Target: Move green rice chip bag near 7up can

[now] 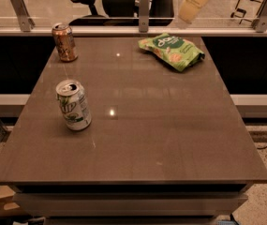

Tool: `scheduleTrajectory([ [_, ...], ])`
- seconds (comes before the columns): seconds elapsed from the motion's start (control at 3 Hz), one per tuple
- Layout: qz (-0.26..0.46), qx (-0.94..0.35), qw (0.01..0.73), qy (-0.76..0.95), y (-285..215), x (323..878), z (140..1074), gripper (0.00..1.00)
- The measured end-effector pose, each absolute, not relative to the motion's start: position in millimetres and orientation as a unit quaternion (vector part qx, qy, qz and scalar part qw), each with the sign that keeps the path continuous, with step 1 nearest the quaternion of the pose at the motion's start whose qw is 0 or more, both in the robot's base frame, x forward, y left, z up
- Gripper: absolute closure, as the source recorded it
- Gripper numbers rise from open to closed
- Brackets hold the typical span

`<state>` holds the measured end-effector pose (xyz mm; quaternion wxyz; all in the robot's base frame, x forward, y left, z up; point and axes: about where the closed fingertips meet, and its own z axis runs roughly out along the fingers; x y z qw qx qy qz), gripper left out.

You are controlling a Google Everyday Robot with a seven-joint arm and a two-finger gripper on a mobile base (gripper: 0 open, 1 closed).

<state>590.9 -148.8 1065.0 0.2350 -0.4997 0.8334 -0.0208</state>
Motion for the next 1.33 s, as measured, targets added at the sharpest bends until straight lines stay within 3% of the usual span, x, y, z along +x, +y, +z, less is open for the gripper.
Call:
scheduleTrajectory([
  [0.67, -0.034, -0.438, 0.238, 0.866, -137.5, 671.4, 1042.8, 0.00],
  [1.33, -0.050, -0.409, 0.254, 0.875, -143.2, 695.1, 1037.2, 0.00],
])
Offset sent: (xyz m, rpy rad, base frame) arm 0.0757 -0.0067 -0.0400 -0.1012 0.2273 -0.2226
